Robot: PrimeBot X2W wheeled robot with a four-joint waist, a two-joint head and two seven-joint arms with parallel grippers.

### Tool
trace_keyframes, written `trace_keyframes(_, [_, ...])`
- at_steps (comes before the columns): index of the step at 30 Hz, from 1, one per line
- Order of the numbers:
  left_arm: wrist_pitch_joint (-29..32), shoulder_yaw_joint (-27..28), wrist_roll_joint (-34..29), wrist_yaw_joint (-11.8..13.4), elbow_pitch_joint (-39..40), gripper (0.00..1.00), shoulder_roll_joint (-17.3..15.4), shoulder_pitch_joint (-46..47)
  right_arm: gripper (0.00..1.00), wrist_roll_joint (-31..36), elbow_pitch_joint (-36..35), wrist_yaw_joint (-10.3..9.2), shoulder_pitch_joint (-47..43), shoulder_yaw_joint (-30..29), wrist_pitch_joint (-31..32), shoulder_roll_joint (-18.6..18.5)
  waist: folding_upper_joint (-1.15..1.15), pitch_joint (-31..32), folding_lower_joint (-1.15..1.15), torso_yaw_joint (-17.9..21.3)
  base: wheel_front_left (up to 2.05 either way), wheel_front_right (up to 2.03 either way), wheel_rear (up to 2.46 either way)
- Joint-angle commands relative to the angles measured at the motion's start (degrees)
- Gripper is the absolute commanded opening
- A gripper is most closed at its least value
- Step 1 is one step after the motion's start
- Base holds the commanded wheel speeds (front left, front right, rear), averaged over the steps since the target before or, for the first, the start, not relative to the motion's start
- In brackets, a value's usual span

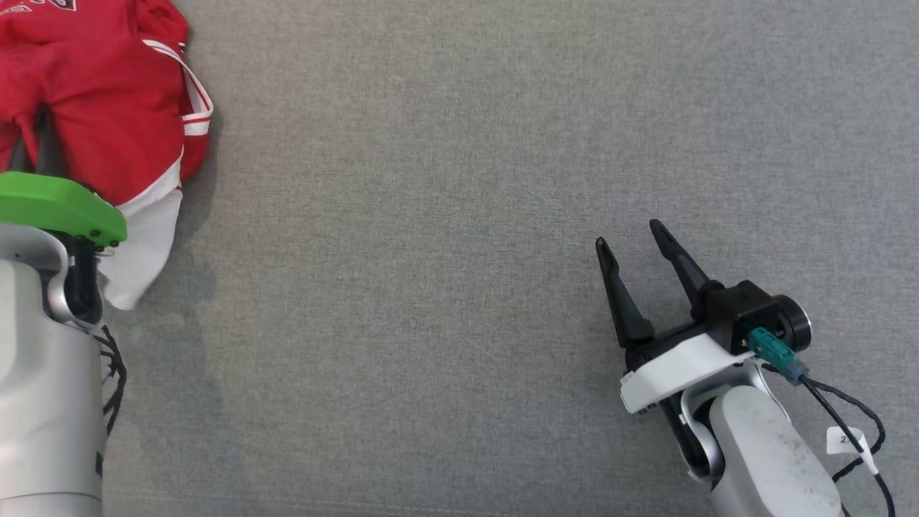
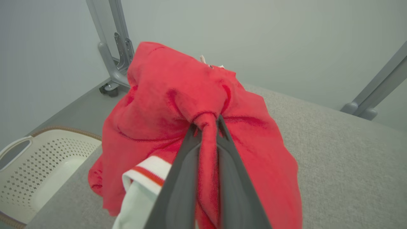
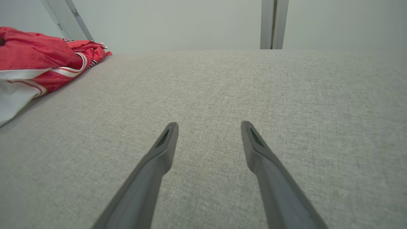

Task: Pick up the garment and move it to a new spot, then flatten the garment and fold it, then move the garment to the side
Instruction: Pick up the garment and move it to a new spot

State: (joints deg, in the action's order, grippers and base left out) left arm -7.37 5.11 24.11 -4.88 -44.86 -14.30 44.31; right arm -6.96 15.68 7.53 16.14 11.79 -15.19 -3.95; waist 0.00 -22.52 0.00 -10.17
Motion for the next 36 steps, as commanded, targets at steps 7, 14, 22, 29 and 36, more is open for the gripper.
trace_keyframes(7, [10.4,-1.3,0.4,-0.7,22.4,0.00,-4.3,-4.7,1.00,-2.0,0.6,-0.08,-4.0,1.3,0.0,0.9,0.00,13.5,0.00,1.2,0.00,0.00,0.00])
trace_keyframes(14, [23.7,-2.2,4.9,0.4,47.7,0.00,-3.9,-10.8,1.00,-4.6,-0.3,-0.08,-6.5,0.9,0.0,1.0,0.00,16.8,0.00,5.8,0.00,0.00,0.00])
trace_keyframes(22, [35.9,-5.1,14.6,2.2,69.8,0.00,-0.6,-15.6,1.00,-5.7,-0.8,-0.08,-7.6,0.0,0.0,1.0,0.00,17.6,0.00,12.1,0.00,0.00,0.00])
trace_keyframes(29, [42.5,-10.8,20.9,4.4,80.2,0.00,3.1,-14.6,1.00,-7.1,-1.3,-0.08,-7.0,0.3,0.0,1.0,0.00,17.2,0.00,17.8,0.00,0.00,0.00])
trace_keyframes(36, [44.4,-17.0,21.0,5.2,79.3,0.00,6.5,-11.6,1.00,-8.7,-1.9,-0.08,-6.2,0.6,0.0,1.0,0.00,16.3,0.00,23.5,0.00,0.00,0.00])
